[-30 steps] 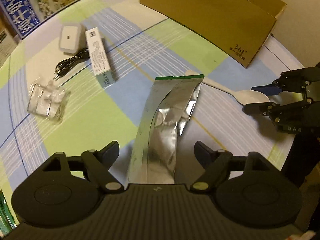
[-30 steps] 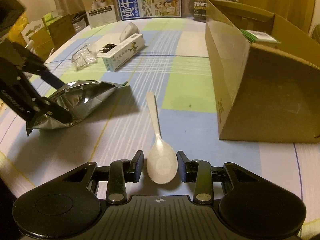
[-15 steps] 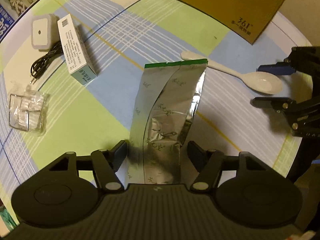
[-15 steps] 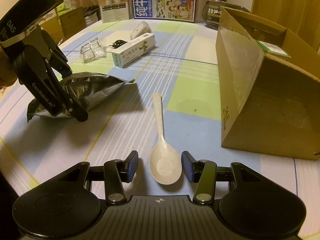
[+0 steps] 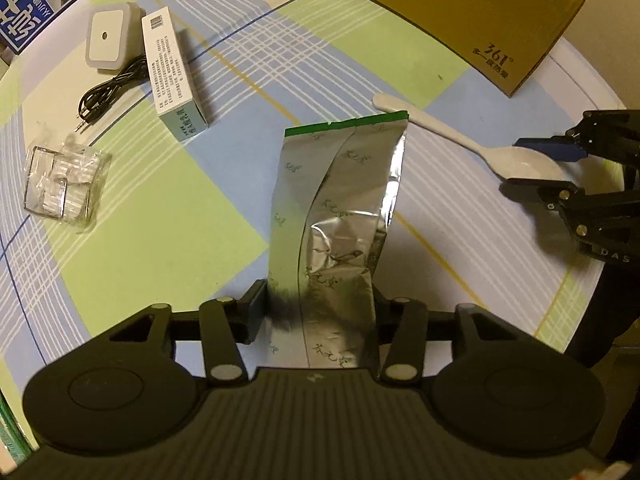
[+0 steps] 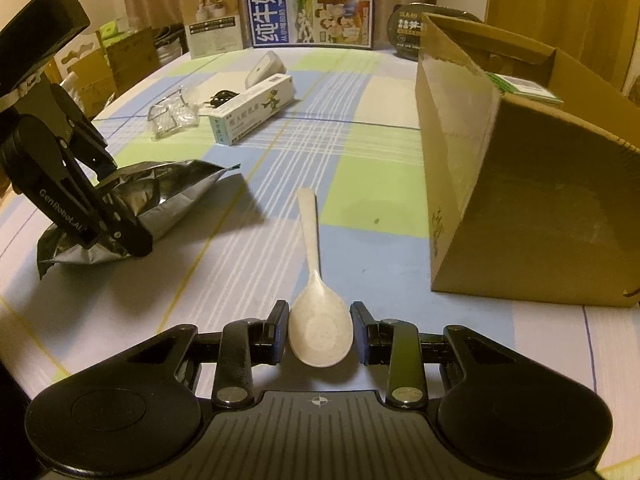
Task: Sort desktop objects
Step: 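Lift the spoon with the right tool while the left holds the foil bag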
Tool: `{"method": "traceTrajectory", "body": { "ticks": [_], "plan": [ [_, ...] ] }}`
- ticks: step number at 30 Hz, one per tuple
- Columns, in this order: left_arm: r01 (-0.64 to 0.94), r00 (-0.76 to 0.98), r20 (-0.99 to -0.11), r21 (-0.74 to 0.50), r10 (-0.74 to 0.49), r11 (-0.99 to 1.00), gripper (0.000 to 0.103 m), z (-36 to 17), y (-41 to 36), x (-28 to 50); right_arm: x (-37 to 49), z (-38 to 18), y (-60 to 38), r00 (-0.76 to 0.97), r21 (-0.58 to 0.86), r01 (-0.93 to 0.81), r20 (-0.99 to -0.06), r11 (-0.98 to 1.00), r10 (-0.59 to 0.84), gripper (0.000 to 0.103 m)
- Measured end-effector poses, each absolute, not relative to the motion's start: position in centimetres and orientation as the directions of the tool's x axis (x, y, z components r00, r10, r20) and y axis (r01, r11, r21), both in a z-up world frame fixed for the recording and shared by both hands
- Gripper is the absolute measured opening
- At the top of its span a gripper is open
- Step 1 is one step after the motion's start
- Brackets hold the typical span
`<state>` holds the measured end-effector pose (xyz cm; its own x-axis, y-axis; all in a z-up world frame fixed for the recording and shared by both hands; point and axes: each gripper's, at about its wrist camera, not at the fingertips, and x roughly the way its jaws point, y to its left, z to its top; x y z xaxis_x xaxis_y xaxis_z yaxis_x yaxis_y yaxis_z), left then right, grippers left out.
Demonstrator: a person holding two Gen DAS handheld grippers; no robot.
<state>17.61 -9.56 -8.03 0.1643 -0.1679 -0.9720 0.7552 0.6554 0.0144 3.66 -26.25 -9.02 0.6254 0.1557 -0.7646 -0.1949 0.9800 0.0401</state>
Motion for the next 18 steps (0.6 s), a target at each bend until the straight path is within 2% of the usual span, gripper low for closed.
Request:
{"method": "traceTrajectory", "body": {
  "ticks": [14, 18],
  "plan": [
    [0.754, 0.179, -0.971, 0.032, -0.159, 0.656, 0.052, -8.09, -9.83, 17.45, 3.76, -9.17, -26.43, 0.632, 0.042, -0.193, -0.759, 0.98, 0.157, 0.03],
    [0.751, 0.181, -0.971, 0.031, -0.159, 0.66, 0.055, -8.14, -9.75, 17.53, 3.82, -9.22, -26.44, 0.633, 0.042, -0.194, -0.758, 0.98, 0.158, 0.031]
  ]
}}
